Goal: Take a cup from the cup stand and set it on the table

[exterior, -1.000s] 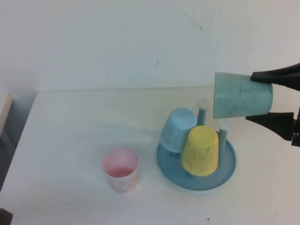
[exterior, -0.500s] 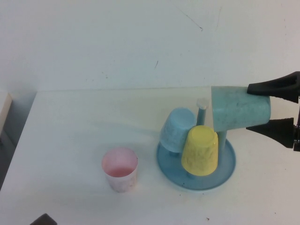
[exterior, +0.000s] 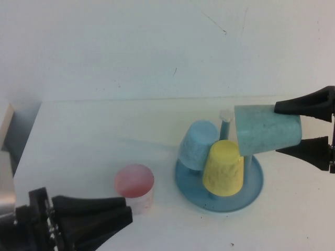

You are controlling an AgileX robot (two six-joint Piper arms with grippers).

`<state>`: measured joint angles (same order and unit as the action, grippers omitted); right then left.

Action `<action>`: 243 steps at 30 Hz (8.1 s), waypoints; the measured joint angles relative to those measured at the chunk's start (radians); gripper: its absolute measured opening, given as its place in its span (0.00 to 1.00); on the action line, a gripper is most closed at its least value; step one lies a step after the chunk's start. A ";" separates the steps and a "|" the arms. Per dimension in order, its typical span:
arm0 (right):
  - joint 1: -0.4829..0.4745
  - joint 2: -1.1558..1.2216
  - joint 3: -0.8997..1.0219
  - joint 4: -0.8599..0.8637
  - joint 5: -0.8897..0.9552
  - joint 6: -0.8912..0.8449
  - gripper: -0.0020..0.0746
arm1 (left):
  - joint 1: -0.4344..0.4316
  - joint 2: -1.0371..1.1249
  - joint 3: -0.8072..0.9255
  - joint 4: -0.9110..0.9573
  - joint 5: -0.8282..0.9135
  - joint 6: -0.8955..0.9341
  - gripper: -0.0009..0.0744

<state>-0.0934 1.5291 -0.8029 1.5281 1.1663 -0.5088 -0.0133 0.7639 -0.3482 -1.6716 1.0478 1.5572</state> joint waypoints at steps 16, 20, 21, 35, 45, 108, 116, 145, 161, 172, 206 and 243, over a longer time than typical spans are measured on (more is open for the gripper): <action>0.000 0.000 0.000 0.079 0.000 0.000 0.78 | -0.202 0.680 -0.421 -0.003 0.105 0.143 0.55; 0.000 0.000 0.000 0.081 0.000 0.000 0.78 | -0.257 0.778 -0.559 -0.003 0.110 0.145 0.55; 0.000 0.000 0.000 0.081 0.000 0.000 0.78 | -0.265 0.799 -0.590 -0.003 0.110 0.145 0.55; 0.000 0.000 0.000 0.092 0.000 0.000 0.78 | -0.392 0.982 -0.856 -0.003 0.102 0.137 0.56; -0.002 0.000 0.000 0.111 0.000 -0.119 0.78 | -0.480 1.061 -0.976 0.008 0.030 0.064 0.53; -0.035 0.000 0.000 0.167 0.000 -0.627 0.93 | -0.494 1.075 -1.008 -0.002 -0.025 0.013 0.05; -0.147 0.000 0.000 0.167 0.000 -0.617 0.93 | -0.391 1.075 -1.008 0.026 0.094 -0.099 0.04; -0.152 -0.008 0.000 0.039 -0.001 -0.700 0.93 | -0.643 0.815 -1.138 1.839 0.195 -1.357 0.04; -0.152 -0.008 0.000 -0.022 -0.001 -0.702 0.93 | -0.423 0.852 -1.039 1.743 0.188 -1.303 0.04; -0.152 -0.008 0.000 -0.028 -0.001 -0.702 0.93 | -0.422 1.060 -1.039 1.724 0.169 -1.251 0.04; -0.152 -0.008 0.000 -0.042 0.001 -0.703 0.91 | -0.422 0.858 -1.088 1.710 0.171 -1.297 0.38; -0.073 -0.741 0.078 0.129 0.024 -1.128 0.02 | -0.419 -0.141 0.004 1.029 -0.934 -1.007 0.01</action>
<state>-0.1660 0.7885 -0.7252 1.6572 1.1906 -1.6371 -0.4328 0.6230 -0.3445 -0.6422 0.1142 0.5506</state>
